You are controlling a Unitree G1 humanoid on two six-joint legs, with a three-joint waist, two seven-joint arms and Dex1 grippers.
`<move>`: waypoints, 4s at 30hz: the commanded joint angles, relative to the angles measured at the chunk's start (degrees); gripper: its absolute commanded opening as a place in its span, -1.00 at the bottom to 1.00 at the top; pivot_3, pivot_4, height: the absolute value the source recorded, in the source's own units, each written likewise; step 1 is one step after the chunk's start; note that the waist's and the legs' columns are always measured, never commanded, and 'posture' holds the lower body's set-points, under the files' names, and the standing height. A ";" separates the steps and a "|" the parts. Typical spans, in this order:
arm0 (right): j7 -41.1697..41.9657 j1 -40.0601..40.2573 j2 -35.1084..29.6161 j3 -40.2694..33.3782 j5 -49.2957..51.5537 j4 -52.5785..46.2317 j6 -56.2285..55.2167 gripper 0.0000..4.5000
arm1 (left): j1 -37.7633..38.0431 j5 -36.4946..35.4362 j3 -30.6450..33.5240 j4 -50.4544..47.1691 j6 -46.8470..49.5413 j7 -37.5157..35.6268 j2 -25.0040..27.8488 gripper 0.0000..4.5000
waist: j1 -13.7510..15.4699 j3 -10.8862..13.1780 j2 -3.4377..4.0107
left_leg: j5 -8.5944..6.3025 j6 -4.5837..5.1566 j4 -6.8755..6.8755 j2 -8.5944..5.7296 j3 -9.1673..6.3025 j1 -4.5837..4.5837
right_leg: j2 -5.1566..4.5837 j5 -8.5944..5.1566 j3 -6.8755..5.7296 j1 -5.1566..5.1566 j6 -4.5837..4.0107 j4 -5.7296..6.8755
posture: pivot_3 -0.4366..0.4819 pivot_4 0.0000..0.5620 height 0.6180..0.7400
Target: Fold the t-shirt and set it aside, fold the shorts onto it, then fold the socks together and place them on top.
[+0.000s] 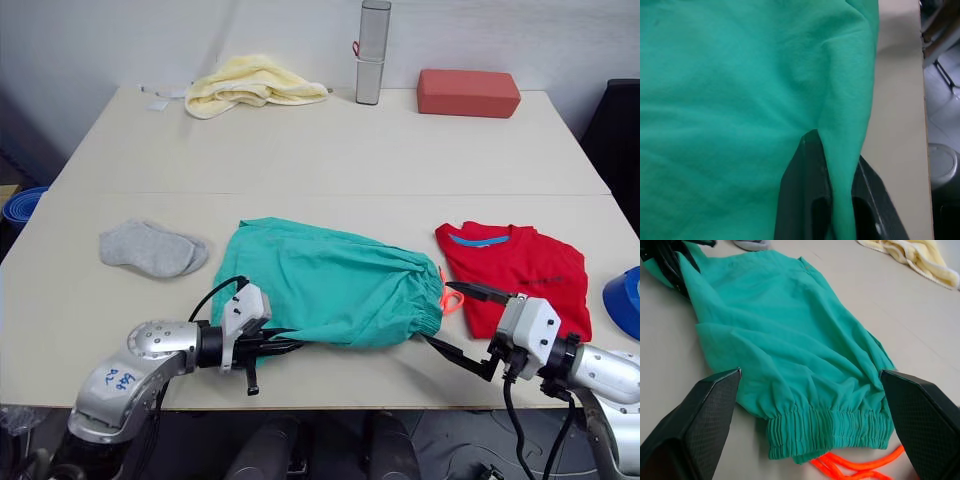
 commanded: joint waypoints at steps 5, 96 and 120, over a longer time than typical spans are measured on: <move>-6.60 7.70 -2.25 -9.18 21.73 -9.26 24.97 1.00 | -1.04 -19.88 13.51 4.08 -6.17 -17.57 7.27 -0.04 | -0.08 -0.06 0.15 | -0.10 -0.08 -0.01 0.07 -0.01 0.00 | -0.03 -0.10 -0.06 -0.02 -0.18 0.02 | -0.05 -0.47 1.00; -62.88 -15.97 21.71 10.42 18.60 -8.67 18.57 -0.99 | -28.51 6.58 -0.66 54.16 -41.18 -7.21 -6.35 -1.00 | -1.58 -1.24 -0.18 | 0.01 0.15 -0.53 0.10 0.08 -0.20 | 0.06 -0.02 -0.18 -0.25 -0.05 -0.10 | -0.05 -0.47 1.00; -23.50 -32.24 15.59 45.30 -33.39 4.68 -0.25 -0.99 | -22.36 5.04 0.63 46.33 -31.11 -2.95 -2.27 -1.00 | -1.74 -1.20 -0.13 | 0.19 -0.06 -0.52 0.02 0.01 -0.10 | 0.12 -0.02 -0.30 -0.18 -0.06 -0.05 | -0.05 -0.47 1.00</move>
